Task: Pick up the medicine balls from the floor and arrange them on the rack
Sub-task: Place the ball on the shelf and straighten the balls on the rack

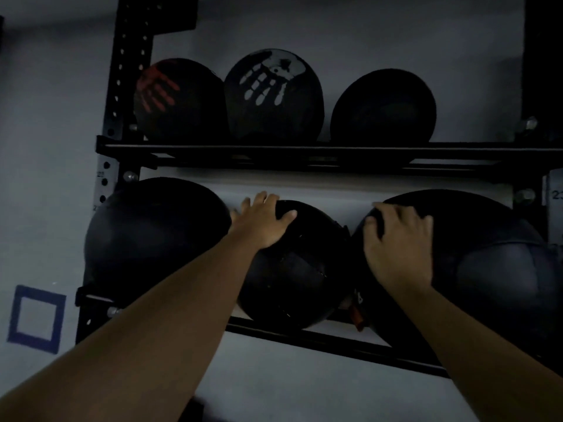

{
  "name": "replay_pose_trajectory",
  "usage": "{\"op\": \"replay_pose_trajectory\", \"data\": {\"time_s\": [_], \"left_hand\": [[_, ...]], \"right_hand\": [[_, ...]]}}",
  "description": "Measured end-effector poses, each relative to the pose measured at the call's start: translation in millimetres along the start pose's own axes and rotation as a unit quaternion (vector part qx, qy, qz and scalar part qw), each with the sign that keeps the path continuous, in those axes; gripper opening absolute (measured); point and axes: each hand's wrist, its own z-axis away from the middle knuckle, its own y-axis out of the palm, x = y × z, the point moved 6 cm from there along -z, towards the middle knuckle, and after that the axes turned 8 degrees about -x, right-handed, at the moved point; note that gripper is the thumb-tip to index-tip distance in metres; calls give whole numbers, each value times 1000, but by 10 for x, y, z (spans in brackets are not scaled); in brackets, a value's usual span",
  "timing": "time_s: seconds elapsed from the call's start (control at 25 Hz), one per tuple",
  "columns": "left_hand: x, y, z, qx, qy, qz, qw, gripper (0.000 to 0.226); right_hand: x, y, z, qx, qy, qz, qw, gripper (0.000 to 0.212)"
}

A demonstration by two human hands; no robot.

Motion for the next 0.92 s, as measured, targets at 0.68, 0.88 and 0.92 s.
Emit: {"op": "replay_pose_trajectory", "data": {"time_s": [0.68,0.88,0.92], "left_hand": [[644,511,-179,3,-122,178,976,101],[726,446,-24,2,-73,150,986,103],[724,444,11,6,-18,190,982,97]], "right_hand": [[477,1659,-354,188,43,-38,981,61],[420,1767,-544,205,-20,-56,977,56],[427,1706,-481,164,-18,-74,984,53]]}}
